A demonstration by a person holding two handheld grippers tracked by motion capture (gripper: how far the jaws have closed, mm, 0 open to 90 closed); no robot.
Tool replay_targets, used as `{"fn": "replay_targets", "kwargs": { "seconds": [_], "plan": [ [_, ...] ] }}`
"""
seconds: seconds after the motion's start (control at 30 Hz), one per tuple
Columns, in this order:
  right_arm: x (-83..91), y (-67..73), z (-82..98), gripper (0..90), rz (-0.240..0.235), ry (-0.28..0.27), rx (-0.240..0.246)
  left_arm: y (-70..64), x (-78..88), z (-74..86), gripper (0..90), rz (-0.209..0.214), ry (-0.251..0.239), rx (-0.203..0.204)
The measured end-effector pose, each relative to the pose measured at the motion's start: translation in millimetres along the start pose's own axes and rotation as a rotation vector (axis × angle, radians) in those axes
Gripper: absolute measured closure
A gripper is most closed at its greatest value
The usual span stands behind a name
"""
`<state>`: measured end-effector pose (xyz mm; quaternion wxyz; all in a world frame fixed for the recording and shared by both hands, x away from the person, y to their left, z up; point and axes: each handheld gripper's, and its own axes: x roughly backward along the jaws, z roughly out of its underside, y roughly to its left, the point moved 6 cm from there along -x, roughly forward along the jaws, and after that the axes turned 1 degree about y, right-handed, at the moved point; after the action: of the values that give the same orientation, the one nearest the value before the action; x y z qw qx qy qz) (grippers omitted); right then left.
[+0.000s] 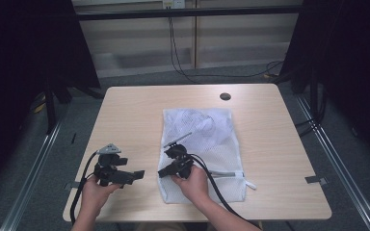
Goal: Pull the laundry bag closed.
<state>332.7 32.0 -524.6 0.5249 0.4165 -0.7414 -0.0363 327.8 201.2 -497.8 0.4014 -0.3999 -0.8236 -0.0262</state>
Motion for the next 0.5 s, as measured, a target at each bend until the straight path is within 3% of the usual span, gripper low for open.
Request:
{"fn": "replay_targets", "kwargs": {
  "seconds": [0.1, 0.27, 0.5],
  "plan": [
    [2.7, 0.0, -1.3, 83.4, -0.005, -0.011, -0.012, -4.1, -3.8, 0.8, 4.9, 0.053, 0.012, 0.023],
    [6.8, -0.7, -2.1, 83.7, -0.017, -0.024, -0.009, -7.1, -7.6, 1.7, 4.4, 0.085, 0.030, 0.035],
    [16.9, -0.7, -2.3, 84.0, -0.029, -0.041, -0.014, -12.9, -16.1, -0.4, 3.8, 0.164, 0.022, 0.073]
  ]
}}
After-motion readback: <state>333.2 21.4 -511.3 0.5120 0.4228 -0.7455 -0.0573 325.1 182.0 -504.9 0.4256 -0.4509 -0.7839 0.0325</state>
